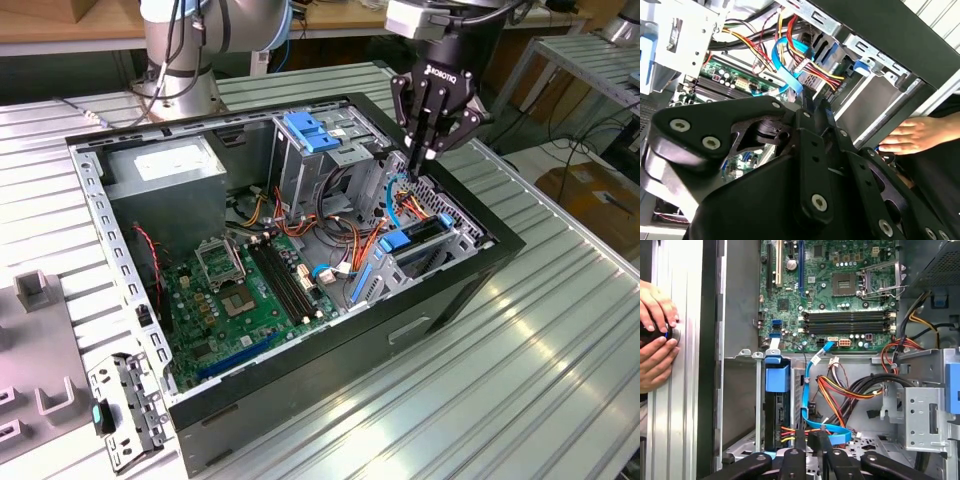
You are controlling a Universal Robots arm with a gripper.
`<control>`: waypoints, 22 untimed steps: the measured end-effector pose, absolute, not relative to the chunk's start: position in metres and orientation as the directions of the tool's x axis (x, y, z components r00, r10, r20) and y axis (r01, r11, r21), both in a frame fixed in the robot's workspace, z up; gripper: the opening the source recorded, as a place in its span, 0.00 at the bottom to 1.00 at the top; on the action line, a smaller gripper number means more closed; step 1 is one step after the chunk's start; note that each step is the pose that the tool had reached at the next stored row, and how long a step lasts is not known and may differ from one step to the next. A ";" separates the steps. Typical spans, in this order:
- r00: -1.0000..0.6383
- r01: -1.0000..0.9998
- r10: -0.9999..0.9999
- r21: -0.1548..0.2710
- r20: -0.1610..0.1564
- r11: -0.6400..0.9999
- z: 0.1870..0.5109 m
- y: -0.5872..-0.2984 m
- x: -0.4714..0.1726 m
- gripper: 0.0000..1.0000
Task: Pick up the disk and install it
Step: 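Insert the second disk wire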
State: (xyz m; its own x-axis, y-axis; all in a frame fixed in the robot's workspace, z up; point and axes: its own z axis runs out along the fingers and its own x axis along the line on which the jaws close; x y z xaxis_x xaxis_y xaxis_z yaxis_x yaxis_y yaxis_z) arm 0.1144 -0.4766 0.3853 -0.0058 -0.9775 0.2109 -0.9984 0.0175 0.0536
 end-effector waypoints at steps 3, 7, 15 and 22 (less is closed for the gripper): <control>-0.006 -0.998 -0.977 0.054 0.211 0.017 0.389 -0.475 0.114 0.24; -0.006 -0.998 -0.977 0.054 0.214 0.018 0.392 -0.473 0.114 0.24; -0.011 -0.998 -0.971 0.053 0.238 0.024 0.382 -0.463 0.115 0.24; -0.013 -0.998 -0.965 0.052 0.261 0.028 0.372 -0.463 0.116 0.23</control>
